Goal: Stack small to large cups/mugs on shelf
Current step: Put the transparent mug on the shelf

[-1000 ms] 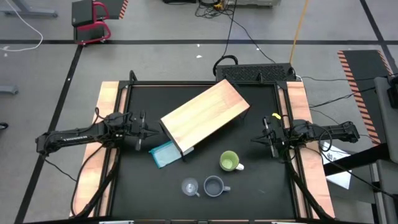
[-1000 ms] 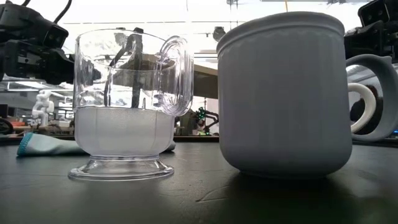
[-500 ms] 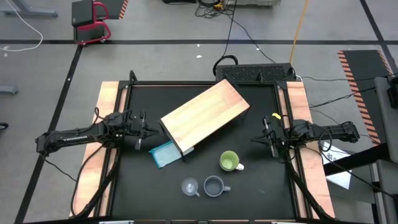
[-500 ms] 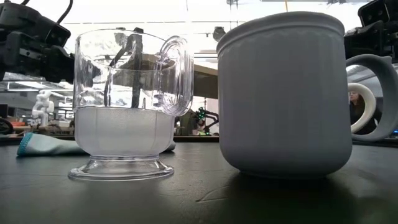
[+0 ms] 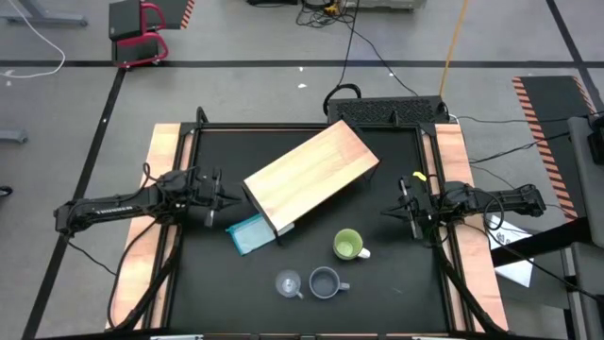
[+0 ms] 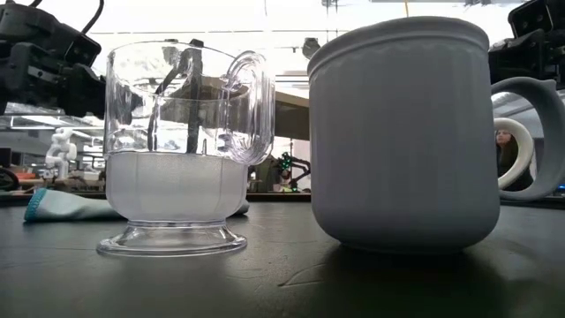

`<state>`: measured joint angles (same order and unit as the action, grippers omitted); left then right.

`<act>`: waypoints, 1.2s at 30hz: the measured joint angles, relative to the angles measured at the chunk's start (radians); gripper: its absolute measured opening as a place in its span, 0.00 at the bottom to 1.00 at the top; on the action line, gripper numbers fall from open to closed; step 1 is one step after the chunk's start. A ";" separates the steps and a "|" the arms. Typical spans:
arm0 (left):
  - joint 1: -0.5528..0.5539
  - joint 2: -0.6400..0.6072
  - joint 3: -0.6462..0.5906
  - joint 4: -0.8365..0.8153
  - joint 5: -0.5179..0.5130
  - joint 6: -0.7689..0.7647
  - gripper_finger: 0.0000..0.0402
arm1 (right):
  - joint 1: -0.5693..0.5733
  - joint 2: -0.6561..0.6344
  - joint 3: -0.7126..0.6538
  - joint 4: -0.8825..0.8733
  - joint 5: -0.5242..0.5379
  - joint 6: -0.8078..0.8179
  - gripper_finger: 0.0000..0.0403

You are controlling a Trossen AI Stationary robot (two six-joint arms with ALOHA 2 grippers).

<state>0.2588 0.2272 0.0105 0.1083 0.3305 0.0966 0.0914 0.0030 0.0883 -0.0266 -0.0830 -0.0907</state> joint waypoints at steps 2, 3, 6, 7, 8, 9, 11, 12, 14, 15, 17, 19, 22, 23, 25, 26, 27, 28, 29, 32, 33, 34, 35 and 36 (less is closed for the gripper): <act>0.000 0.000 0.000 0.018 0.000 -0.001 0.08 | 0.000 0.000 0.000 0.000 0.000 0.000 0.00; 0.000 0.000 0.000 0.024 0.000 -0.001 0.08 | 0.000 0.000 0.000 0.000 0.000 0.000 0.00; 0.000 0.000 0.000 0.068 0.001 -0.002 0.08 | 0.000 0.000 0.000 0.000 0.000 0.000 0.00; 0.000 0.000 0.000 0.088 0.006 -0.004 0.08 | 0.000 0.000 0.000 0.000 0.000 0.000 0.00; 0.000 0.000 0.000 0.110 0.011 -0.011 0.08 | 0.000 0.000 0.000 0.000 0.000 0.000 0.00; 0.000 0.000 0.000 0.133 0.017 -0.021 0.08 | 0.000 0.000 0.000 0.000 0.000 0.000 0.00; 0.000 0.000 0.000 0.180 0.036 -0.047 0.08 | 0.000 0.000 0.000 0.000 0.000 0.000 0.00; 0.000 0.000 0.000 0.197 0.041 -0.058 0.08 | 0.000 0.000 0.000 0.000 0.000 0.000 0.00; 0.000 0.000 0.000 0.212 0.044 -0.081 0.08 | 0.000 0.000 0.000 0.000 0.000 0.000 0.00; 0.000 0.000 0.000 0.213 0.043 -0.091 0.08 | 0.000 0.000 0.000 0.000 0.000 0.000 0.00; 0.000 0.000 0.000 0.218 0.041 -0.113 0.08 | 0.000 0.000 0.000 0.000 0.000 0.000 0.00; 0.000 0.000 0.000 0.232 0.039 -0.130 0.08 | 0.000 0.000 0.000 0.000 0.000 0.000 0.00; 0.000 0.002 0.000 0.269 0.038 -0.211 0.08 | 0.000 0.000 0.000 0.000 0.000 0.000 0.00; 0.000 0.003 0.000 0.287 0.037 -0.247 0.08 | 0.000 0.000 0.000 0.000 0.000 0.000 0.00; 0.000 0.003 0.000 0.301 0.038 -0.296 0.08 | 0.000 0.000 0.000 0.000 0.000 0.000 0.00; -0.002 0.003 0.000 0.306 0.039 -0.302 0.08 | 0.000 0.000 0.000 0.000 0.000 0.000 0.00; -0.003 0.003 0.000 0.310 0.042 -0.301 0.08 | 0.000 0.000 0.000 0.000 0.000 0.000 0.00; -0.007 0.003 0.000 0.313 0.042 -0.297 0.08 | 0.000 0.000 0.000 0.000 0.000 0.000 0.00; -0.012 0.003 0.000 0.313 0.043 -0.296 0.08 | 0.000 0.000 0.000 0.000 0.000 0.000 0.00; -0.036 0.003 0.005 0.320 0.057 -0.293 0.08 | 0.000 0.000 0.000 0.000 0.000 0.000 0.00; -0.046 0.004 0.012 0.320 0.070 -0.287 0.08 | 0.000 0.000 0.000 0.000 0.000 0.000 0.00; -0.057 0.004 0.020 0.322 0.082 -0.282 0.08 | 0.000 0.000 0.000 0.000 0.000 0.000 0.00; -0.069 0.004 0.028 0.322 0.086 -0.282 0.08 | 0.000 0.000 0.000 0.000 0.000 0.000 0.00; -0.082 0.004 0.038 0.322 0.087 -0.282 0.08 | 0.000 0.000 0.000 0.000 0.000 0.000 0.00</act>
<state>0.1766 0.2310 0.0483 0.4300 0.4175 -0.1857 0.0914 0.0032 0.0879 -0.0269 -0.0830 -0.0906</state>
